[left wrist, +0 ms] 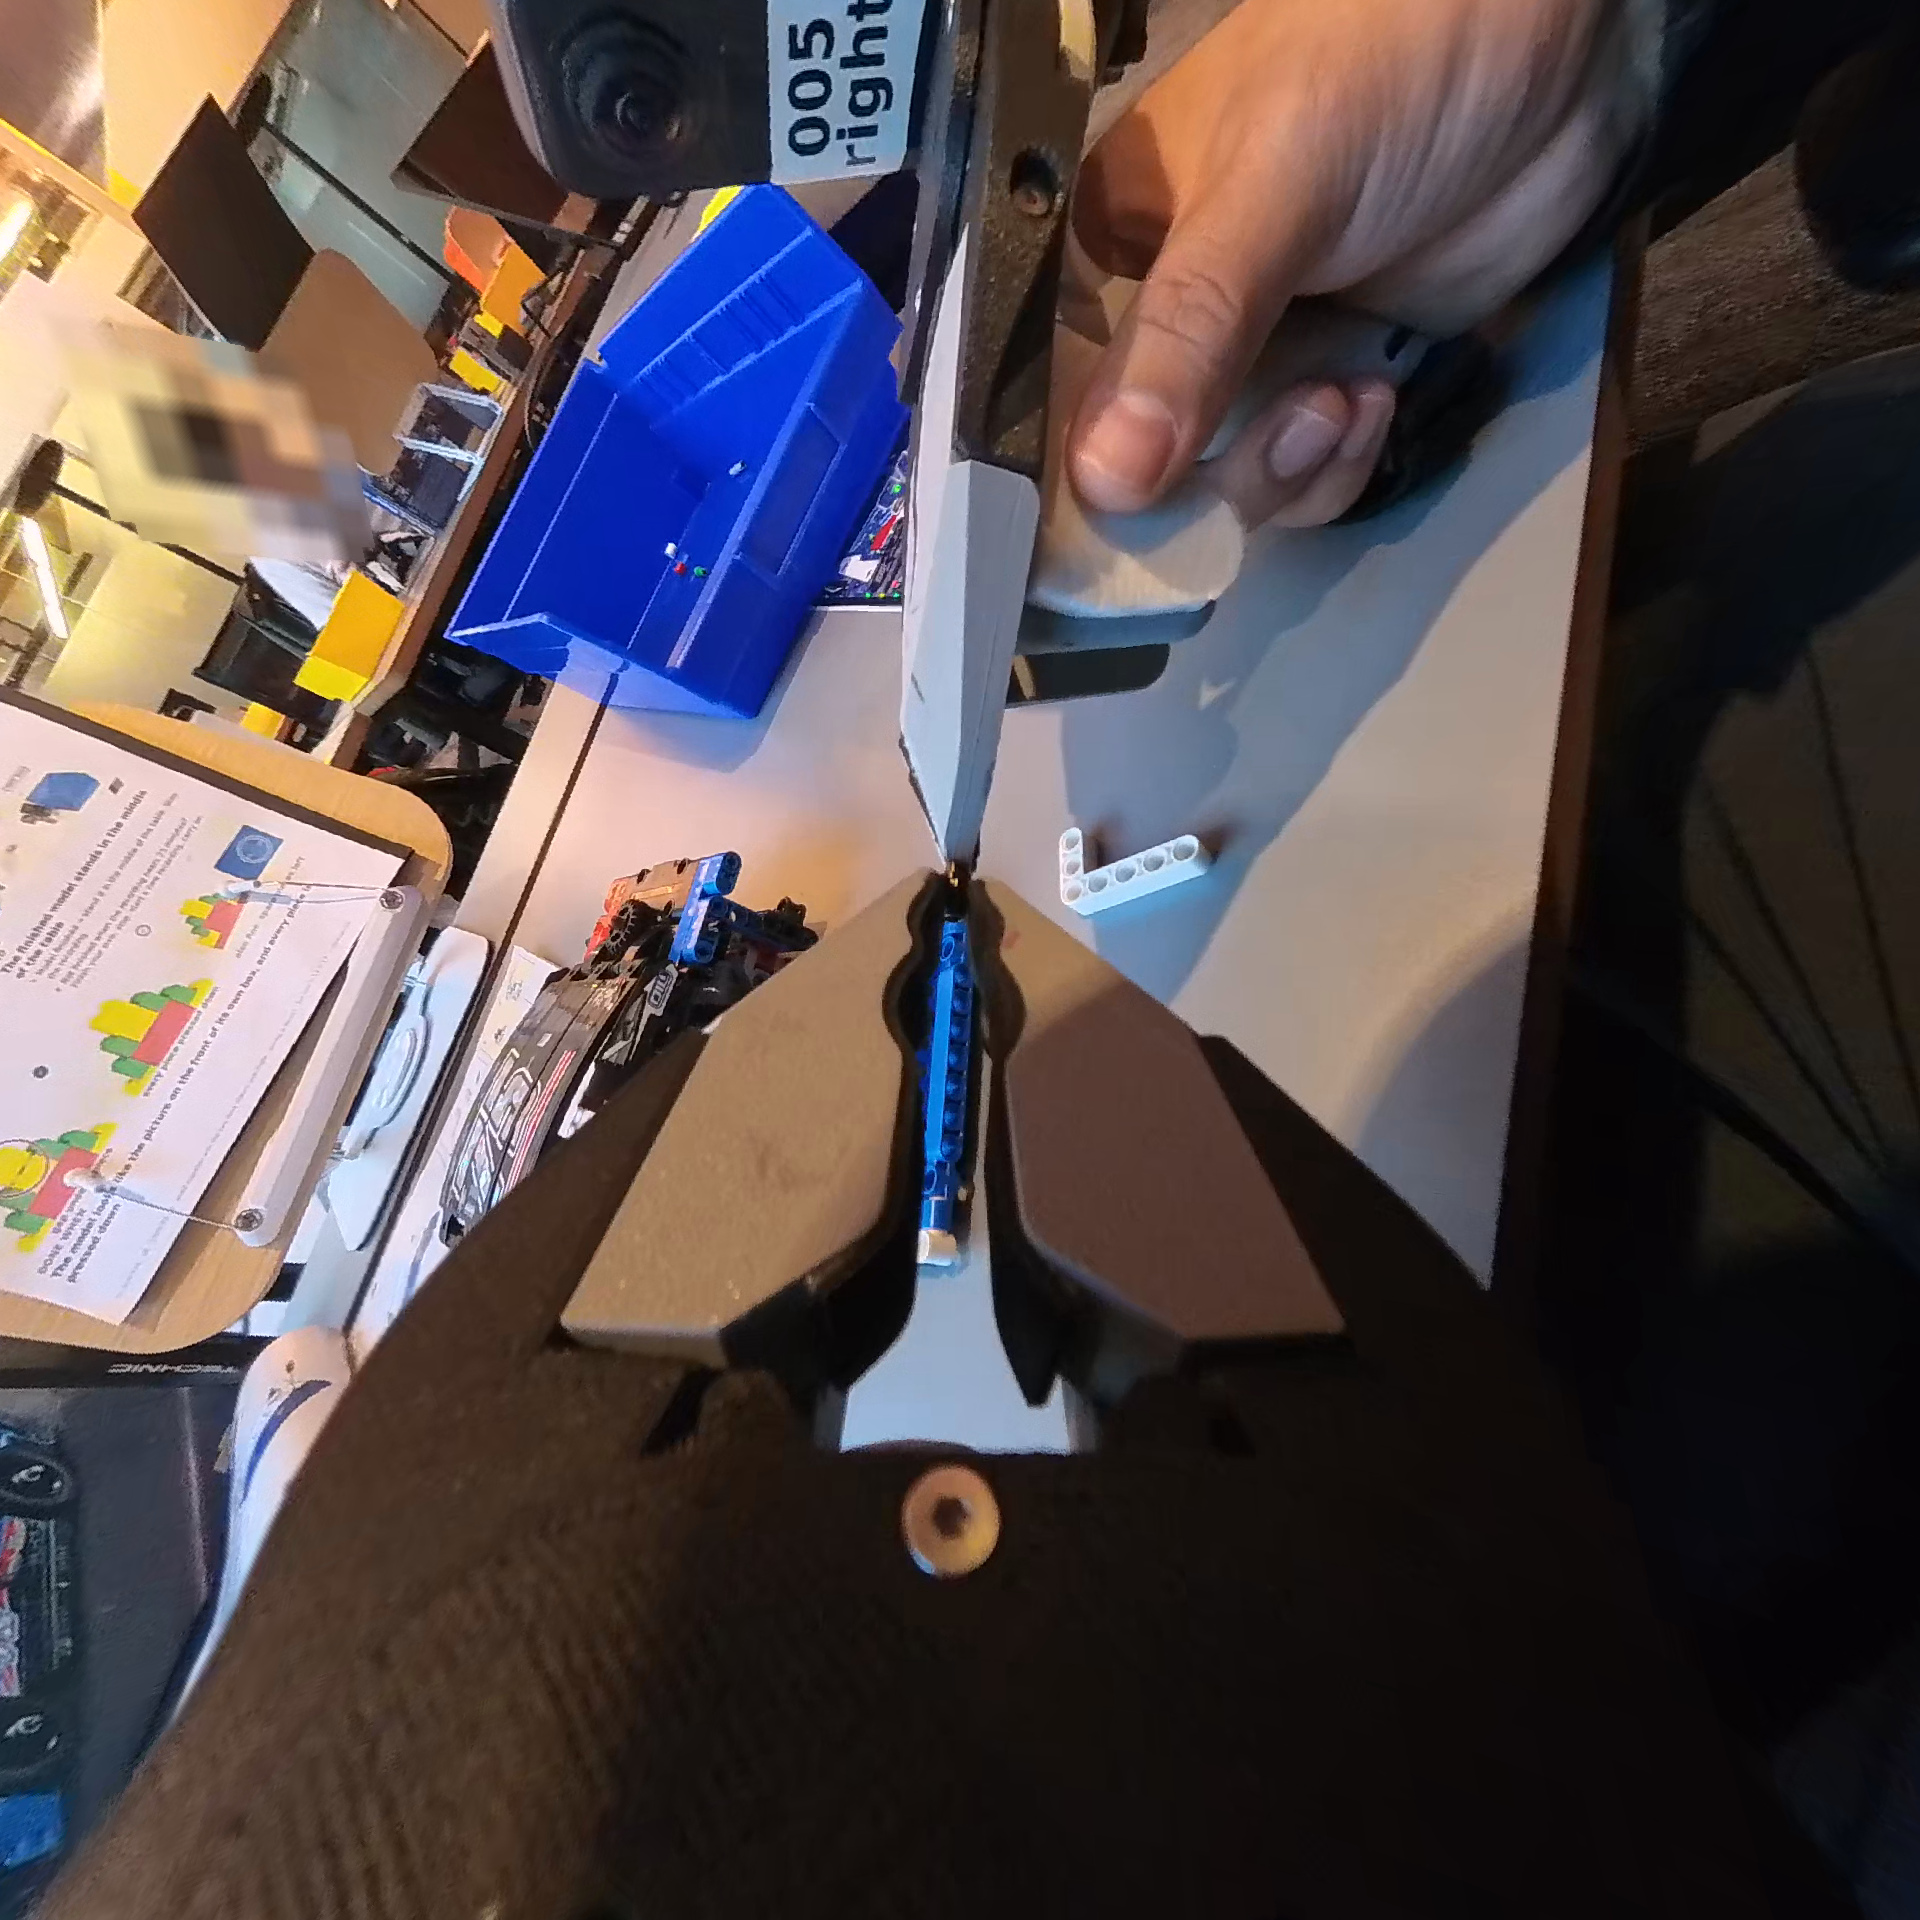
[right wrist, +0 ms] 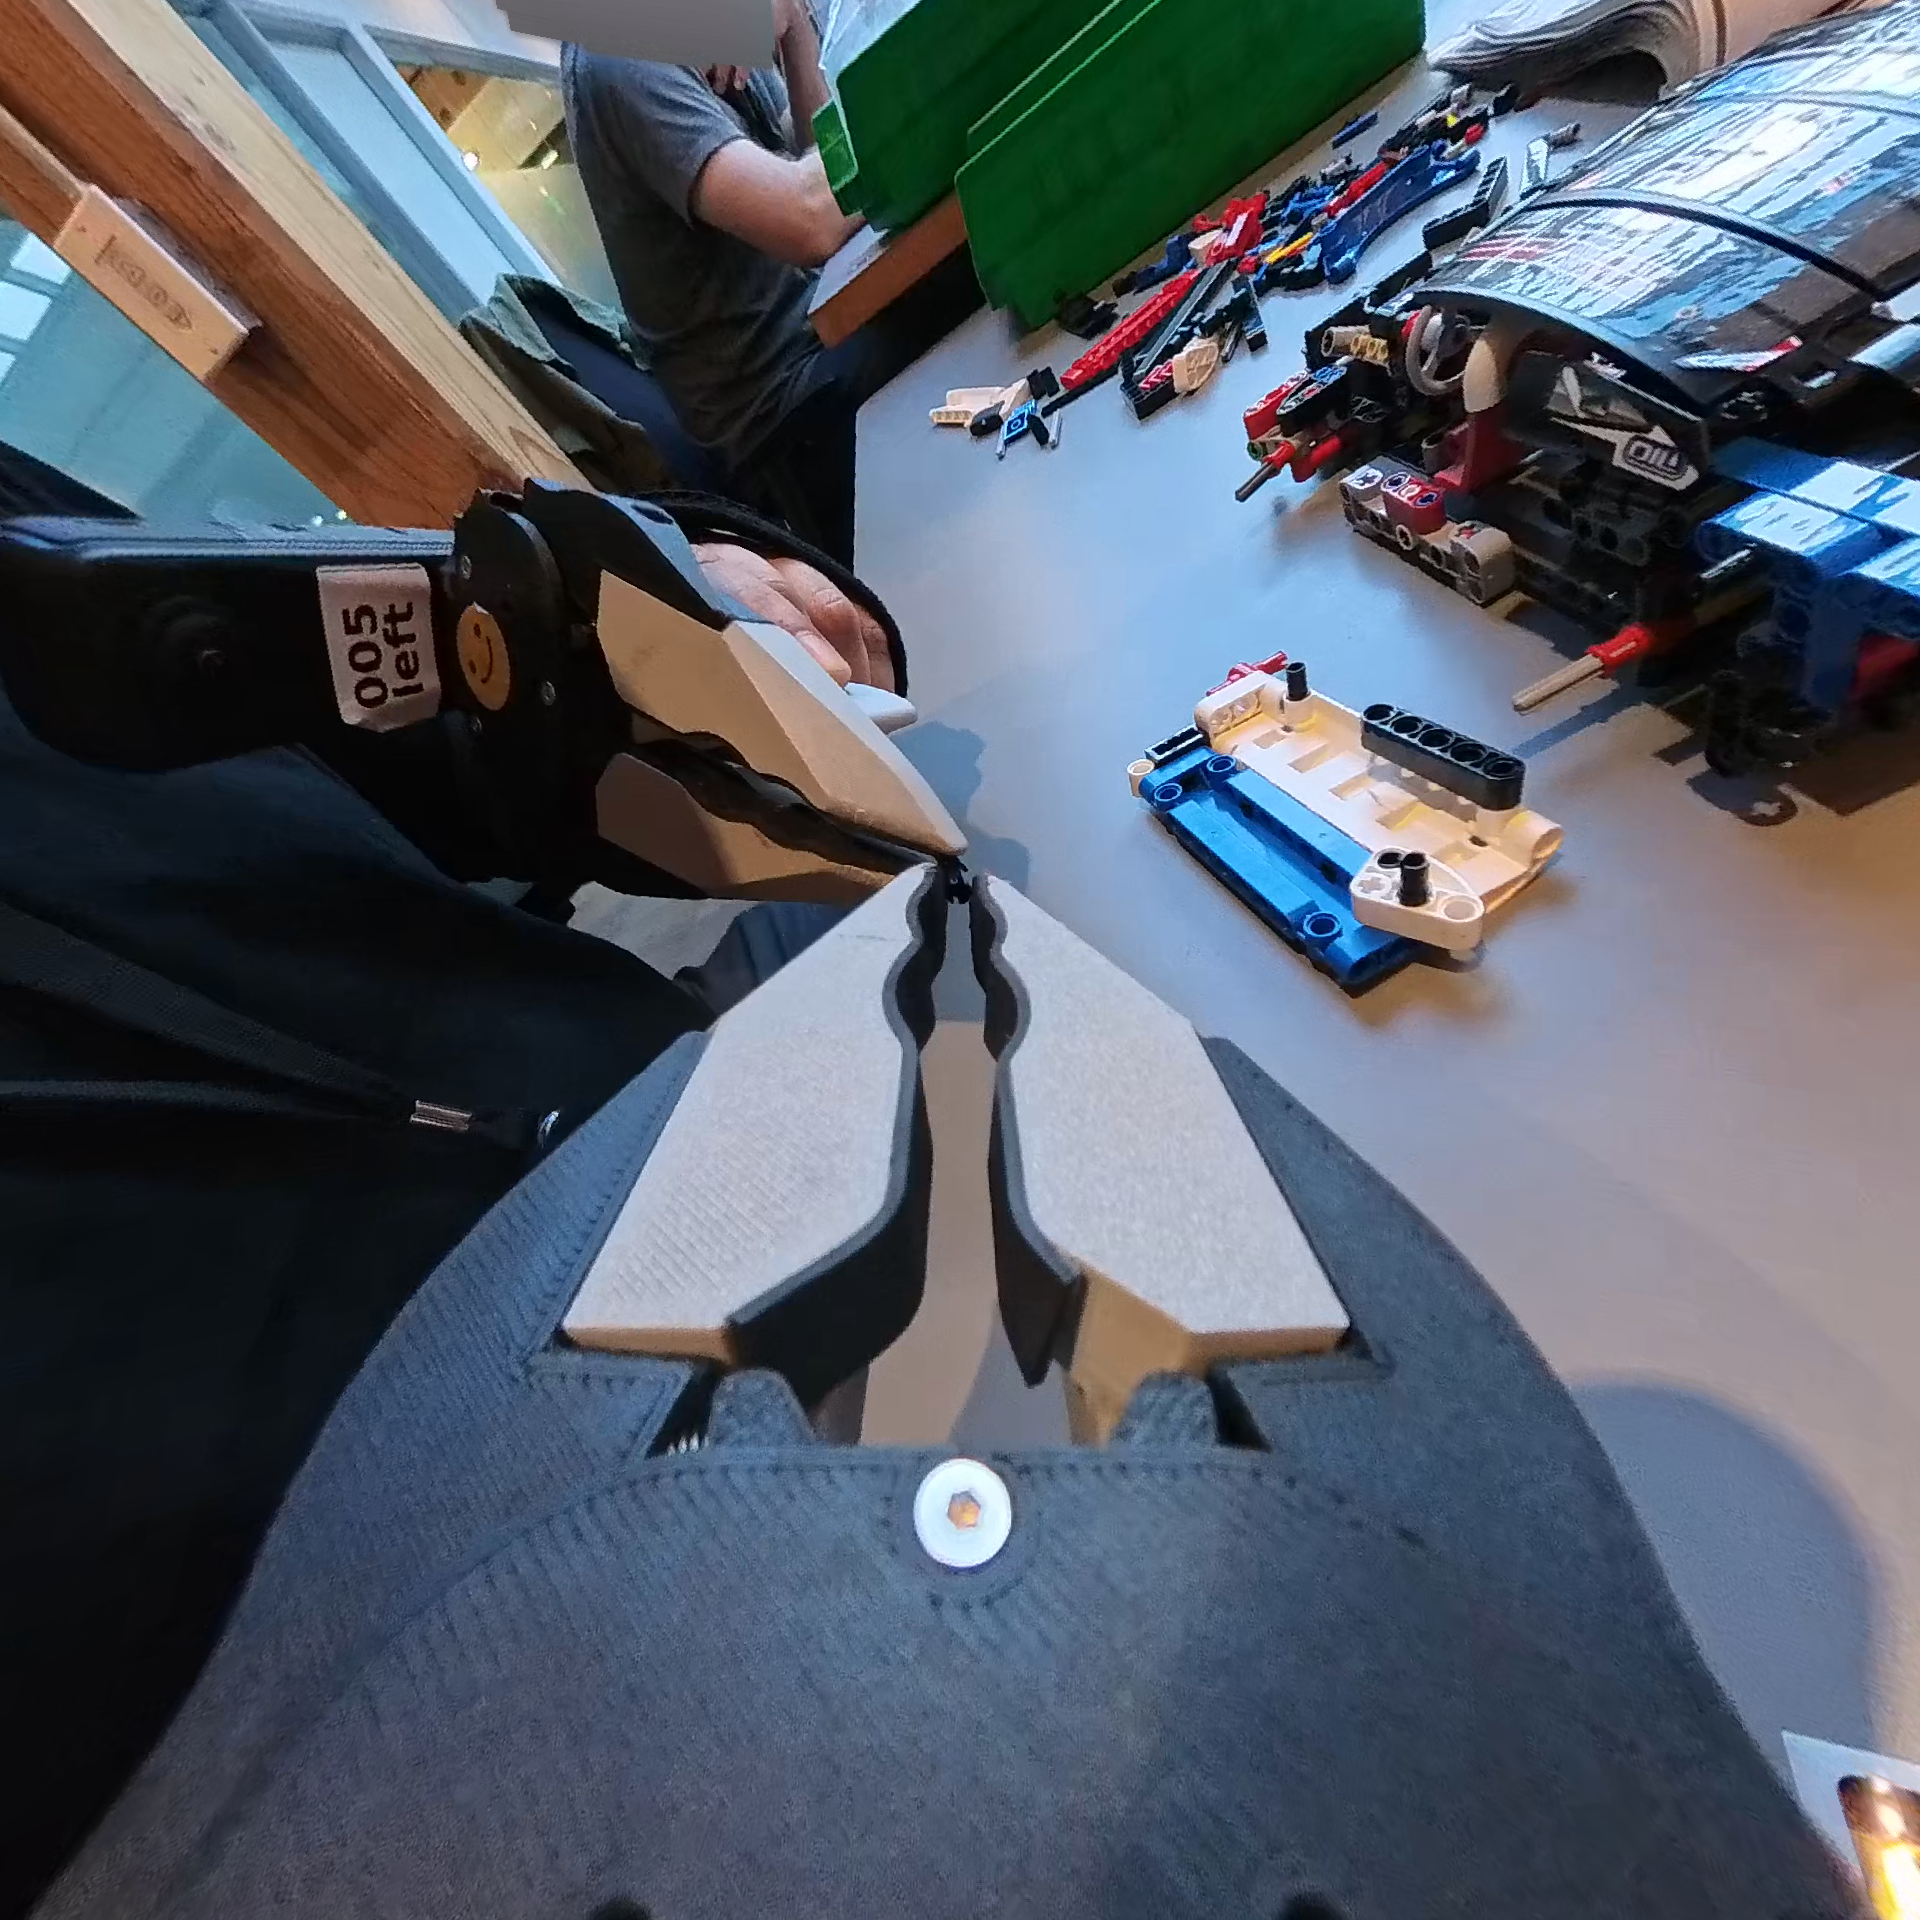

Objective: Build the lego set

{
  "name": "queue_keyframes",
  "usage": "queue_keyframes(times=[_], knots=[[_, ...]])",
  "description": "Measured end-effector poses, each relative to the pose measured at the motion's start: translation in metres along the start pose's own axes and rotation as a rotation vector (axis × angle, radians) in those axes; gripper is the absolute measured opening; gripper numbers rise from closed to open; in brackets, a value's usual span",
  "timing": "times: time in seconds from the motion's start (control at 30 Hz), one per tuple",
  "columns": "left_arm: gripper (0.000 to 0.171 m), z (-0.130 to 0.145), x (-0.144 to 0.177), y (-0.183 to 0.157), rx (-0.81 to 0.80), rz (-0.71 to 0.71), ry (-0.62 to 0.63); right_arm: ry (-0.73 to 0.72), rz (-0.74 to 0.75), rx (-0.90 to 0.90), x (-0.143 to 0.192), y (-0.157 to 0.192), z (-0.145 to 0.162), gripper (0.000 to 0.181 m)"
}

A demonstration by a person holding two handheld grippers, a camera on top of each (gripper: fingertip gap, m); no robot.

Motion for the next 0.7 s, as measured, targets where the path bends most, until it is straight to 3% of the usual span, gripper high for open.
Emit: queue_keyframes(times=[0.13, 0.5, 0.7], knots=[[0.001, -0.001, 0.001, -0.001, 0.071, 0.05, -0.019, 0.043, 0.026, 0.1, 0.001, 0.003, 0.001, 0.001], [0.009, 0.008, 0.003, -0.003, 0.422, 0.368, 0.018, 0.15, 0.112, 0.569, 0.005, 0.014, 0.003, 0.001], [0.008, 0.011, -0.002, -0.01, 0.487, 0.455, 0.033, 0.227, 0.161, 0.738, -0.001, 0.013, 0.01, 0.002]])
Point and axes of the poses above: each gripper's, where its closed fingertips meet, x back along the fingers, z out of its underside, y = z × x across the jaws, the point moved 3 cm from there along x, back along the fingers, and after that the axes turned 10 degrees about -z, right-handed, at the moved point
